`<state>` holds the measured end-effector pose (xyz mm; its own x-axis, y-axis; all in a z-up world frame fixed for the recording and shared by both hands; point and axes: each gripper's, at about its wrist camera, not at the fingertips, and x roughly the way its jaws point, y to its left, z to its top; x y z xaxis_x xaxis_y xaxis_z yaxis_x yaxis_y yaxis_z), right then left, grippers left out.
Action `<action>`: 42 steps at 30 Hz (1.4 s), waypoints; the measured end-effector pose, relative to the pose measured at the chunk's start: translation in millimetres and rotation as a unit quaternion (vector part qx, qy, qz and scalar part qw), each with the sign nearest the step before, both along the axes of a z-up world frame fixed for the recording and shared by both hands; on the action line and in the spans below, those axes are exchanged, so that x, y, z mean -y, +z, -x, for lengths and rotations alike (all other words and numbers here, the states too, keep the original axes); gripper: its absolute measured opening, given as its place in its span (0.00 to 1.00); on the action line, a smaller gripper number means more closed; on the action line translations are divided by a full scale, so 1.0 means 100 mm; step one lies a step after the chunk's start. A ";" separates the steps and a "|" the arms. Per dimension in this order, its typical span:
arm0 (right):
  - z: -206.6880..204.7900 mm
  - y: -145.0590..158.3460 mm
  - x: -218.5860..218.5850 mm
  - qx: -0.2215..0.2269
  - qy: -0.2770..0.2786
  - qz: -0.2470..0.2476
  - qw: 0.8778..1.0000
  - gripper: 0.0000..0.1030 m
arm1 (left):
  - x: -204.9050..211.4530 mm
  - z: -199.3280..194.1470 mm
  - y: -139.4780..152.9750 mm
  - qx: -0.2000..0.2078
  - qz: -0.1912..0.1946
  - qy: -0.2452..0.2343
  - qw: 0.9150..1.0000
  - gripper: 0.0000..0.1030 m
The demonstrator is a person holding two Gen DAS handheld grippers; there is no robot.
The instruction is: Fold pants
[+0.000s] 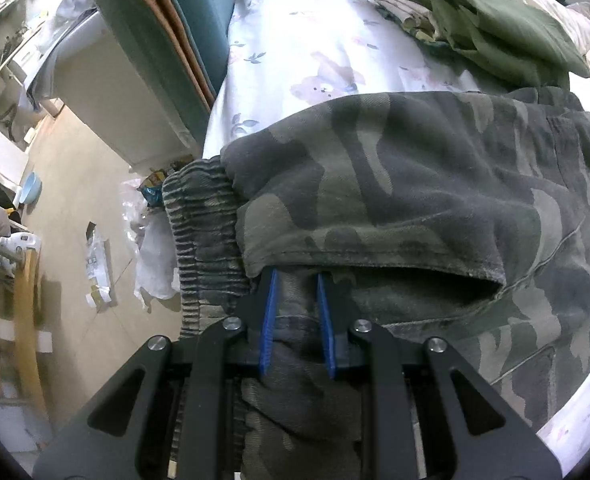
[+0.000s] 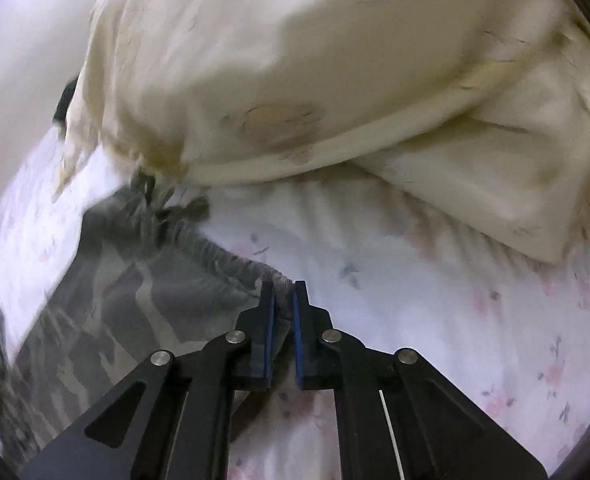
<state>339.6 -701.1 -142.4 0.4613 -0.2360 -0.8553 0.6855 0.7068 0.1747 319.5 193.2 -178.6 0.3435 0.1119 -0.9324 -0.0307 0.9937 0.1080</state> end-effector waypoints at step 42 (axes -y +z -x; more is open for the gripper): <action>-0.42 0.33 -2.66 0.082 0.263 -0.083 0.958 0.69 | 0.70 0.73 1.27 0.162 0.161 0.084 0.970 0.93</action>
